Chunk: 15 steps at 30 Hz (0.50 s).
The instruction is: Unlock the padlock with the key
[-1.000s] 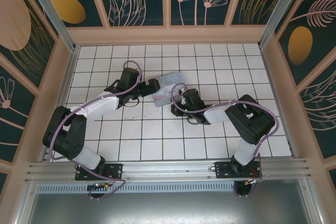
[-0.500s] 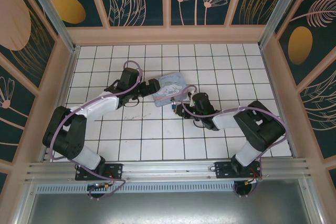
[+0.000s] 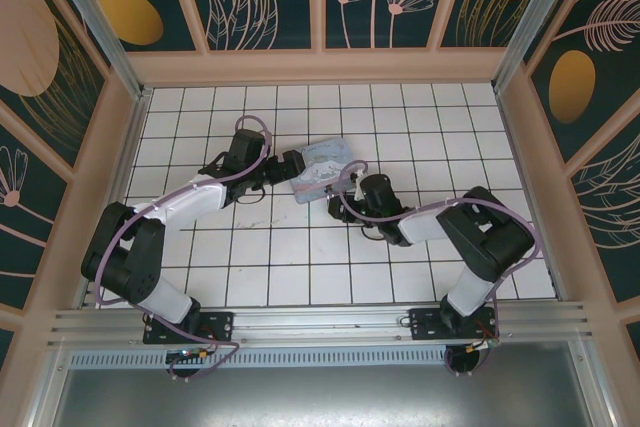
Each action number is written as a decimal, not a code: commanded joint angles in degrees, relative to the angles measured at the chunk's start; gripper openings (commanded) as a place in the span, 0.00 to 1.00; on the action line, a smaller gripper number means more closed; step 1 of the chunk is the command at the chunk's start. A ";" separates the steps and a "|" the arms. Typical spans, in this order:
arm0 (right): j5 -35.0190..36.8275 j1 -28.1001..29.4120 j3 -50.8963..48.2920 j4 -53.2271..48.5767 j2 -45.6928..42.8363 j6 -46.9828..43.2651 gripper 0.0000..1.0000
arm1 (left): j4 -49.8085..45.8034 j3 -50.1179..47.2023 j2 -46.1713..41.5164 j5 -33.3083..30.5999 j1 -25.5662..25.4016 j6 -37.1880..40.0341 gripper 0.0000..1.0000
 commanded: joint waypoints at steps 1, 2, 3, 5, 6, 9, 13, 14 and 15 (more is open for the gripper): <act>-0.83 0.31 1.87 2.28 1.87 1.20 0.34 | -0.28 1.27 0.42 1.02 0.38 0.75 0.98; -0.83 0.31 1.98 2.28 2.14 1.28 0.32 | -0.33 1.28 0.38 1.04 0.33 0.80 0.98; -0.83 0.32 2.03 2.30 2.34 1.37 0.29 | -0.37 1.36 0.42 0.96 0.39 0.88 0.99; -0.70 0.32 2.02 2.26 2.47 1.53 0.21 | -0.51 1.35 0.42 0.97 0.37 1.10 0.99; -0.59 0.32 1.82 2.30 2.39 1.64 0.17 | -0.49 1.32 0.46 1.00 0.43 1.11 0.99; -0.39 0.31 1.26 2.77 2.03 2.40 0.03 | -0.60 1.24 0.52 0.89 0.31 1.41 0.99; 0.04 0.30 0.55 3.68 1.85 4.14 0.00 | -1.17 1.15 0.59 -0.39 0.06 2.17 0.98; 0.00 0.32 0.38 4.25 1.82 4.58 0.00 | -1.52 1.27 0.59 -1.05 -0.19 2.52 0.99; 0.05 0.32 -0.04 5.07 1.88 5.33 0.00 | -2.19 1.52 0.68 -2.21 -0.58 3.07 0.98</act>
